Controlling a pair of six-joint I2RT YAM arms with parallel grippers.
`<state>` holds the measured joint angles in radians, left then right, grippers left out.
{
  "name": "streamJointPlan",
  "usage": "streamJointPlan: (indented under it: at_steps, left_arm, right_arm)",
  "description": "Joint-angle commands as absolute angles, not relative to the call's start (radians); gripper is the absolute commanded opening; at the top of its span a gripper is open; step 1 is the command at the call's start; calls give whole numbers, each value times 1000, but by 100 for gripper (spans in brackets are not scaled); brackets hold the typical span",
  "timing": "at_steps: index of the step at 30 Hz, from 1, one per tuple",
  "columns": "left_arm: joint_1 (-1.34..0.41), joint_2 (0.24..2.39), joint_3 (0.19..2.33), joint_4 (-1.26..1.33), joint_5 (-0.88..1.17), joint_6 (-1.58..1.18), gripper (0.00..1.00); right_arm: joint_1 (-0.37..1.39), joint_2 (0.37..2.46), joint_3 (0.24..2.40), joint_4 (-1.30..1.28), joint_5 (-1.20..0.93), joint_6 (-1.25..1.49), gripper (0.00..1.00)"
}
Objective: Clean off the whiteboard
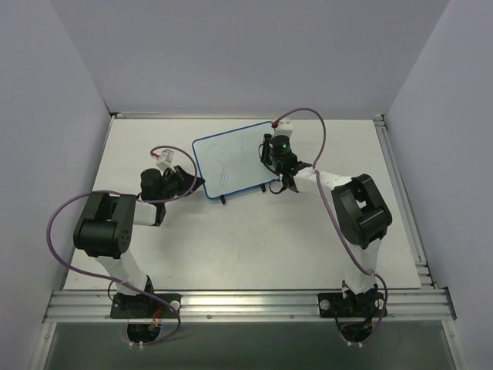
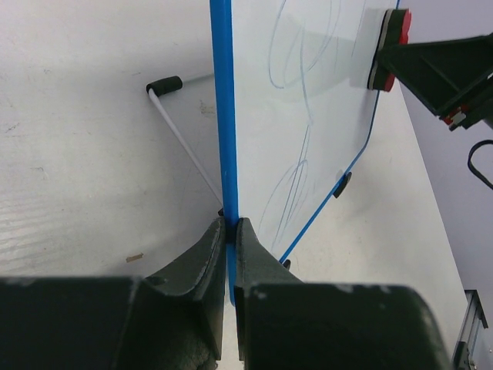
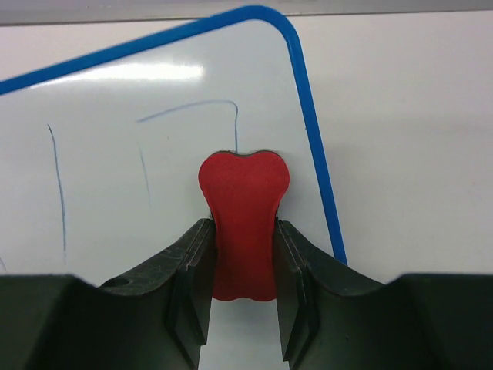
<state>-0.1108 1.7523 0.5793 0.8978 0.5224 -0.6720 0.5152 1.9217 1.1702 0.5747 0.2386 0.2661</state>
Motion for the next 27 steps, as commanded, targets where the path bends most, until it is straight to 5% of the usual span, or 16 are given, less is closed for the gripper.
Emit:
streamJointPlan:
  at_steps: [1,13,27]
  left_arm:
    - [-124,1770,615,891,517,-653,2]
    - [-137,1726,623,816,482,-598,2]
    - [-149,1706,635,790,480,-591,2]
  right_arm:
    - [496,1973,1275,543,256,233,4]
    - [439,2086,1486,465,221,196,5]
    - [489,1974,1204,526,229,198,4]
